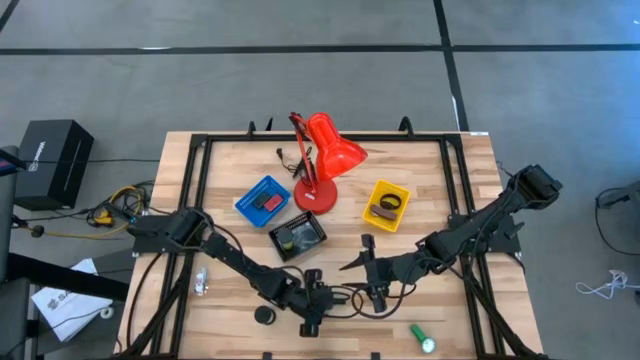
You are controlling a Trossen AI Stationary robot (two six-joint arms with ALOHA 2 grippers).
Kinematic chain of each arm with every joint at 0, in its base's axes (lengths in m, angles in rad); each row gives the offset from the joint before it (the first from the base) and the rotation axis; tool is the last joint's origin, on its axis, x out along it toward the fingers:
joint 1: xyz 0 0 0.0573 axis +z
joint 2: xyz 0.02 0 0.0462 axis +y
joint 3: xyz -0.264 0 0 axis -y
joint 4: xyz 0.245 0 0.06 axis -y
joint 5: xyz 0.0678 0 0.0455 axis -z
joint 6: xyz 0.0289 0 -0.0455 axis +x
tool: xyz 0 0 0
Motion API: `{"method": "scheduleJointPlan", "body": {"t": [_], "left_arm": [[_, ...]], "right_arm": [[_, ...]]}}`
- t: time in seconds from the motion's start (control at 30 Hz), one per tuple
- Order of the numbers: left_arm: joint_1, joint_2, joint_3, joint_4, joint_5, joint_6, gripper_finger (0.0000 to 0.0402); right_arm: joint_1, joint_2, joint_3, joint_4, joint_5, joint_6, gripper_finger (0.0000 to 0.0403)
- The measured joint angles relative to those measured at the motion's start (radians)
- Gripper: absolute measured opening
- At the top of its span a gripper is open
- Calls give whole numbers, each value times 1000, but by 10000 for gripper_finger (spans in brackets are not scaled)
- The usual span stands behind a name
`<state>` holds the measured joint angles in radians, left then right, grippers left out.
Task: Pick & Place Office items
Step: Put the black timer into the blue bin
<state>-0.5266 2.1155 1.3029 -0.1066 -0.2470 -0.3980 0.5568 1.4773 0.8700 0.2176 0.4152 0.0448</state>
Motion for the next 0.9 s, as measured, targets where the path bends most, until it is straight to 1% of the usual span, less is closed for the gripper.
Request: {"method": "scheduleJointPlan", "body": {"t": [0.13,0.27,0.4,0.7,0.8,0.9], "left_arm": [[5,0,0,1,0,17,206],[16,0,-1,4,1,19,187],[28,0,-1,10,3,19,160],[37,0,-1,13,1,20,84],[37,0,-1,14,1,20,69],[37,0,-1,16,12,20,64]], "right_arm": [[0,0,0,0,-8,0,159],[0,0,0,0,-29,0,159],[0,0,0,0,-29,0,159],[0,0,0,0,-29,0,159],[0,0,0,0,-29,0,159],[0,0,0,-1,-29,0,159]]}}
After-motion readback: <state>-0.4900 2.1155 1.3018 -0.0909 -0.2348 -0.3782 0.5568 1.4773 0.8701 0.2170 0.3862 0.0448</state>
